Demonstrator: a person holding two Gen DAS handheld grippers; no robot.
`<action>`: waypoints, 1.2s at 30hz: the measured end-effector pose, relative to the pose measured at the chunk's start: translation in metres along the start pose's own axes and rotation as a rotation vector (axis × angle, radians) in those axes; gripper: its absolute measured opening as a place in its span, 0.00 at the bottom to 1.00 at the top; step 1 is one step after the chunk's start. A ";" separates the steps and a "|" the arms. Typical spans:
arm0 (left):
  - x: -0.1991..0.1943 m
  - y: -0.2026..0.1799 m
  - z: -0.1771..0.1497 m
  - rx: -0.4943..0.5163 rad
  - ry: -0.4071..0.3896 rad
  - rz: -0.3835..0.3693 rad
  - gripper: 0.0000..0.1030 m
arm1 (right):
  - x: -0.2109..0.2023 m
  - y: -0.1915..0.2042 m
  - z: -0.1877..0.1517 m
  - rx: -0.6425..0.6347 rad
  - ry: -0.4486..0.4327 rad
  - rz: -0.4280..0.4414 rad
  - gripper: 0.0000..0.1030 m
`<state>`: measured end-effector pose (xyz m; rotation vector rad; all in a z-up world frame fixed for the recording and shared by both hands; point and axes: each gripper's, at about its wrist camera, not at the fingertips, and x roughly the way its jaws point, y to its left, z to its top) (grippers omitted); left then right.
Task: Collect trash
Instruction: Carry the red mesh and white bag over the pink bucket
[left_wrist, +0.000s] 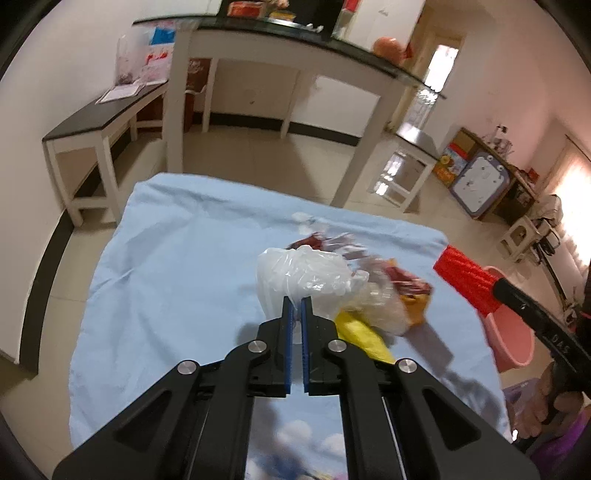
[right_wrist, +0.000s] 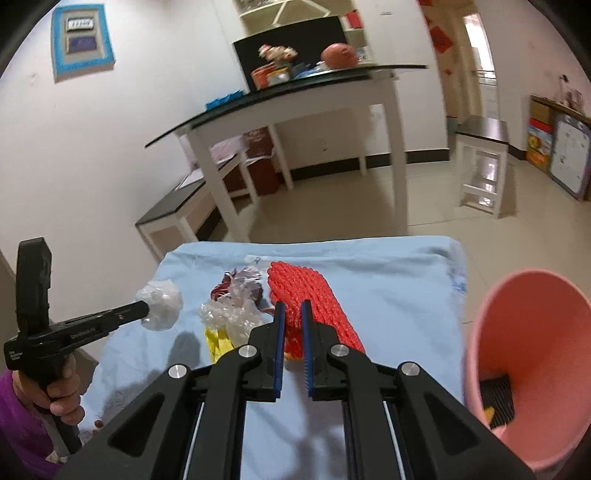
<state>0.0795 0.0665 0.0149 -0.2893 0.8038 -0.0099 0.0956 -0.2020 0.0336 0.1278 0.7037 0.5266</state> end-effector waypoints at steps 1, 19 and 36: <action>-0.003 -0.004 -0.001 0.008 -0.006 -0.008 0.03 | -0.008 -0.004 -0.003 0.014 -0.010 -0.009 0.07; 0.007 -0.184 -0.017 0.278 0.031 -0.241 0.03 | -0.127 -0.129 -0.051 0.291 -0.154 -0.255 0.08; 0.060 -0.292 -0.051 0.428 0.124 -0.372 0.03 | -0.148 -0.195 -0.071 0.414 -0.176 -0.322 0.09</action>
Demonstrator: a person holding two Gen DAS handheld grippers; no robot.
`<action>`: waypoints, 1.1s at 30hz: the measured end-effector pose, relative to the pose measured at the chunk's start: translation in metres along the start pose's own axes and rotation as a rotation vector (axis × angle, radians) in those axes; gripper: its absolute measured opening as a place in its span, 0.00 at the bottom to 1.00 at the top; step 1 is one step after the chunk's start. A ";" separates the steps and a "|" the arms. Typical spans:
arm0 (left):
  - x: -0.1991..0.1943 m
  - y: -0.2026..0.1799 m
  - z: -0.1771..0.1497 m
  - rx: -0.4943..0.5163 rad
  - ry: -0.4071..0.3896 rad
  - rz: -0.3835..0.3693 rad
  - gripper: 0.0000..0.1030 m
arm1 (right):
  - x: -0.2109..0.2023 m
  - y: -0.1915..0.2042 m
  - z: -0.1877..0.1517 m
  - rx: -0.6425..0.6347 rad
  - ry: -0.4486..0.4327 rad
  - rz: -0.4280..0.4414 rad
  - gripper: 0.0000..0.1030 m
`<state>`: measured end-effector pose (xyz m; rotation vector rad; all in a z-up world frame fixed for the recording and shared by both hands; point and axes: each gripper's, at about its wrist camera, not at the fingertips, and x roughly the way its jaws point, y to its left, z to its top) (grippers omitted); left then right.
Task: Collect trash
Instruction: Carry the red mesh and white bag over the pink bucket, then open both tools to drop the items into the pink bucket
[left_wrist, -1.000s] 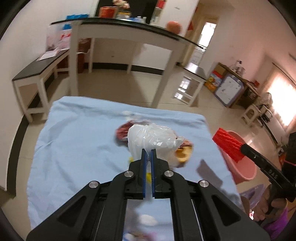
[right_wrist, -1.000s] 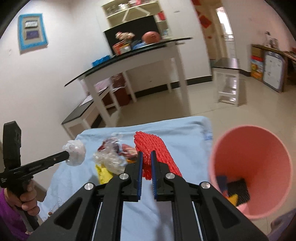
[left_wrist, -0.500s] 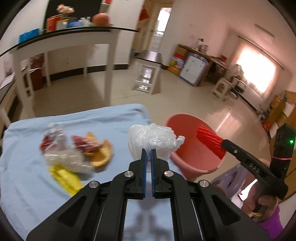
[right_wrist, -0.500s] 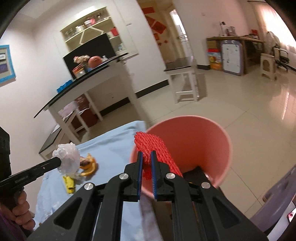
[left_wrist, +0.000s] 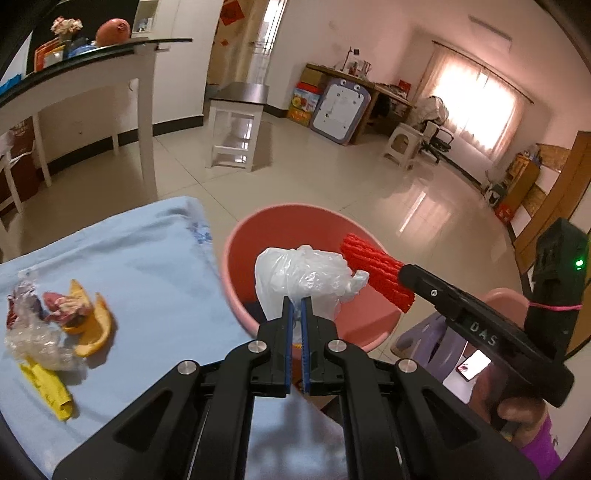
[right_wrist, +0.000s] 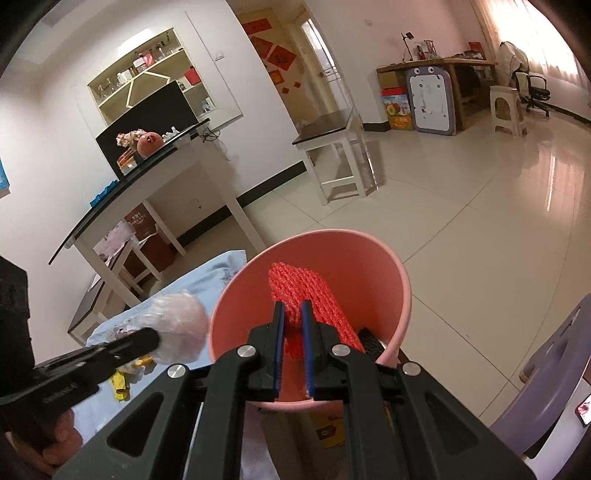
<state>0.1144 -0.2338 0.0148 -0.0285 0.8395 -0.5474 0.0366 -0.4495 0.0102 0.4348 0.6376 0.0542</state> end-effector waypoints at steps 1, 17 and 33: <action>0.003 -0.001 0.000 0.000 0.005 0.001 0.03 | 0.002 0.001 0.000 0.001 0.003 -0.001 0.09; 0.037 0.001 0.006 -0.016 0.036 -0.018 0.30 | 0.026 0.008 0.004 0.015 0.020 -0.017 0.36; 0.000 0.037 -0.012 -0.105 0.005 0.035 0.30 | 0.021 0.039 -0.012 -0.038 0.039 0.035 0.41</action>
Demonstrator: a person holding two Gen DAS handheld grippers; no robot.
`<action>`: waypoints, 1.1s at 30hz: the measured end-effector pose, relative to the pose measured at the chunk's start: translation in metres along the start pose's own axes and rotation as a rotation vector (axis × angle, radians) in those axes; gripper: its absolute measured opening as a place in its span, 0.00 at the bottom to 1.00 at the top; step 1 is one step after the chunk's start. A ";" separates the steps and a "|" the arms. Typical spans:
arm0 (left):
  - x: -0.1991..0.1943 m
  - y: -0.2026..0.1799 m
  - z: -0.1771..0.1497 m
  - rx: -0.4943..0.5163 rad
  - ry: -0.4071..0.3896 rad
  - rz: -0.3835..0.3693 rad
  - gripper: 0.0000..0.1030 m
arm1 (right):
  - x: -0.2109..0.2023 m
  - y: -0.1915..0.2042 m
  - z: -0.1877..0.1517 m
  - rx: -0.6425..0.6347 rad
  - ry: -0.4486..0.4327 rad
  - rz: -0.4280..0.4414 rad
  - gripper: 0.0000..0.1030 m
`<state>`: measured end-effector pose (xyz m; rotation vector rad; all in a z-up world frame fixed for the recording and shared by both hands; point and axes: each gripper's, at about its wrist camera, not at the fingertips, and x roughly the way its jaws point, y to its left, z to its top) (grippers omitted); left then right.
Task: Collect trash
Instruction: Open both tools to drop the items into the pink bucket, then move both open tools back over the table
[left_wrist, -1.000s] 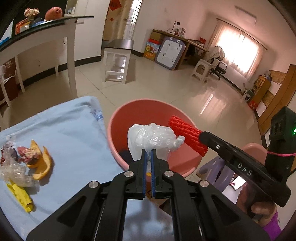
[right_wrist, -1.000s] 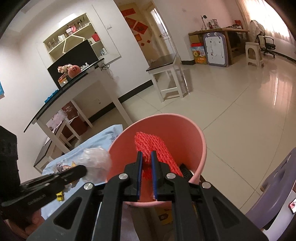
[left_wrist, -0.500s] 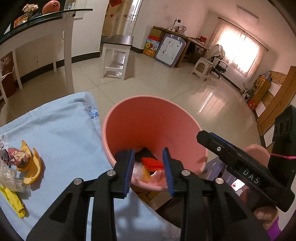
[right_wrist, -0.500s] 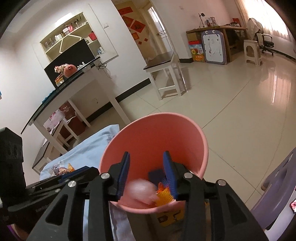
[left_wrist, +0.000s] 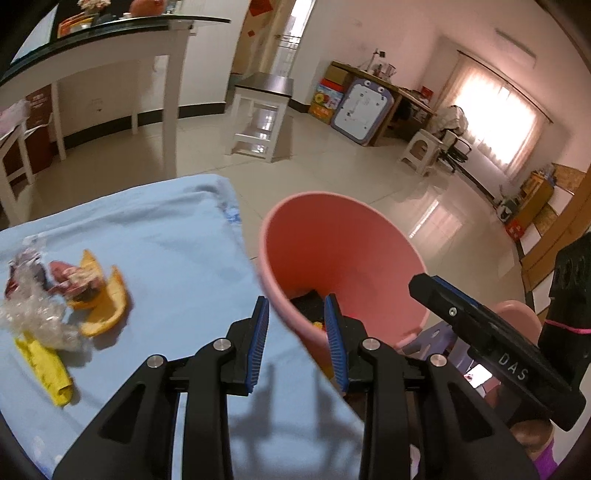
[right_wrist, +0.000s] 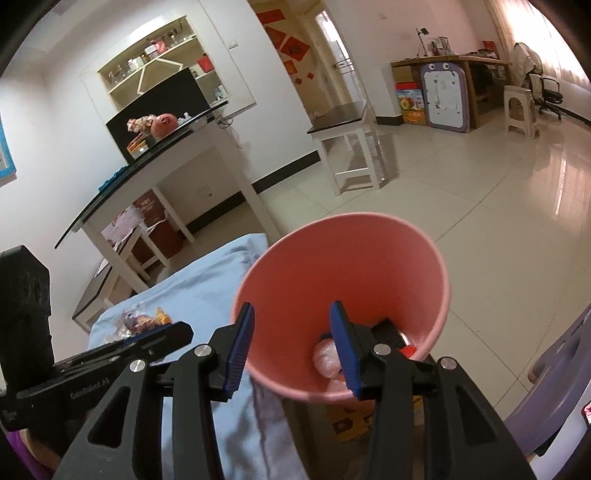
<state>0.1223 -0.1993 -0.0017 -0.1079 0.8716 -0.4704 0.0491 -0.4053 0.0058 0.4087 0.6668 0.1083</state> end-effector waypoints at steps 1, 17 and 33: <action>-0.004 0.002 -0.001 -0.005 -0.003 0.004 0.30 | 0.001 0.004 -0.002 -0.004 0.004 0.005 0.42; -0.070 0.063 -0.029 -0.099 -0.082 0.180 0.30 | 0.002 0.046 -0.025 -0.074 0.043 0.061 0.49; -0.087 0.155 -0.078 -0.376 0.007 0.337 0.30 | 0.029 0.091 -0.045 -0.165 0.129 0.150 0.49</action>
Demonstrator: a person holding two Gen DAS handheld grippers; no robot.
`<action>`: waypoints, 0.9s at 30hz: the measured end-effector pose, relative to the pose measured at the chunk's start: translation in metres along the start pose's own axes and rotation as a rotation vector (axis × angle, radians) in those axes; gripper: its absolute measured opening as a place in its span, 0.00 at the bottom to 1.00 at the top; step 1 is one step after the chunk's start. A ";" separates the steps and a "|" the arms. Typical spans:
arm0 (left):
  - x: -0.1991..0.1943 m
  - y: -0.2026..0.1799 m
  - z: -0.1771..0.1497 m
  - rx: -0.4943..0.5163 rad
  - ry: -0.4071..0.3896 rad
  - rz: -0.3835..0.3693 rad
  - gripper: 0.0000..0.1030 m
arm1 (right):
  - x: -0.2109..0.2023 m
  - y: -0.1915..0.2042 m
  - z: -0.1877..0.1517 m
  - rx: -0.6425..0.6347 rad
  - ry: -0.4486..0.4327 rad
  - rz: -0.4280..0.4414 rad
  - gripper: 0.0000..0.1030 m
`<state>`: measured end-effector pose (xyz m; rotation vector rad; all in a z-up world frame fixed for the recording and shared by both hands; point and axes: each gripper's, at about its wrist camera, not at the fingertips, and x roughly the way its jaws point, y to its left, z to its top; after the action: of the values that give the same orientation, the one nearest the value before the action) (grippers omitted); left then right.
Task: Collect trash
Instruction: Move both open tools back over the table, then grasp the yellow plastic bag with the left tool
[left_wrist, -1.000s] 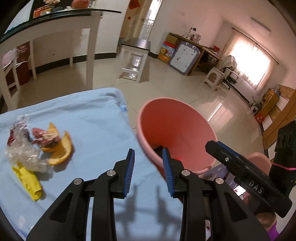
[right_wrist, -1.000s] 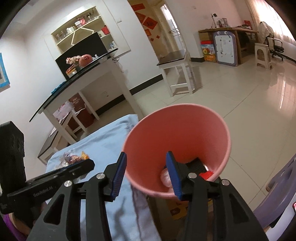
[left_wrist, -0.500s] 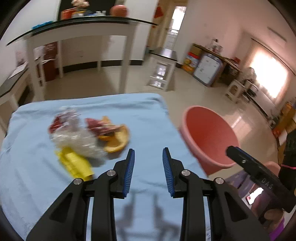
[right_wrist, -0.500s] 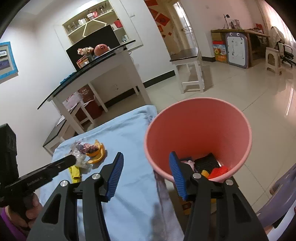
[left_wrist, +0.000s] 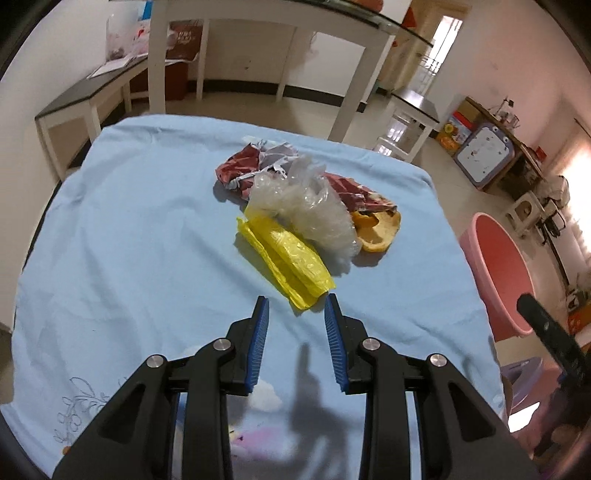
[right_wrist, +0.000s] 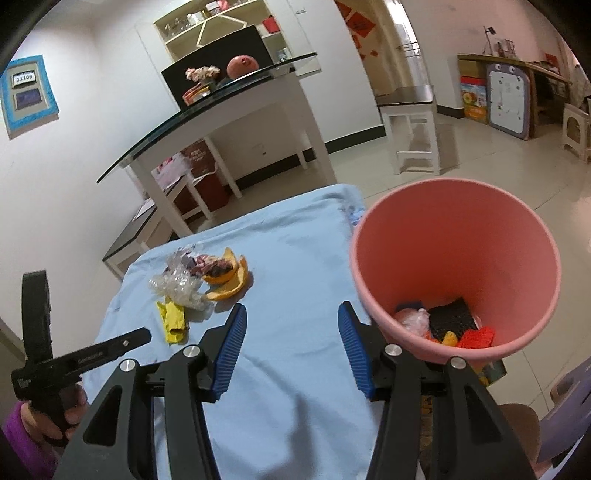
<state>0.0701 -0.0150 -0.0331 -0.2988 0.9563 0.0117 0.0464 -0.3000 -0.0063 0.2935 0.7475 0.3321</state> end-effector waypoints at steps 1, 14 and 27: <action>0.003 -0.002 0.001 -0.009 0.008 -0.005 0.30 | 0.002 0.001 -0.001 -0.001 0.006 0.003 0.49; 0.050 -0.001 0.020 -0.090 0.066 0.138 0.31 | 0.011 -0.004 -0.005 0.006 0.032 0.010 0.49; 0.039 0.001 0.010 -0.041 0.010 0.071 0.13 | 0.028 0.018 -0.006 -0.043 0.071 0.038 0.49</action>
<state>0.1003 -0.0158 -0.0593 -0.3029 0.9774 0.0949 0.0580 -0.2712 -0.0212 0.2566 0.8038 0.3959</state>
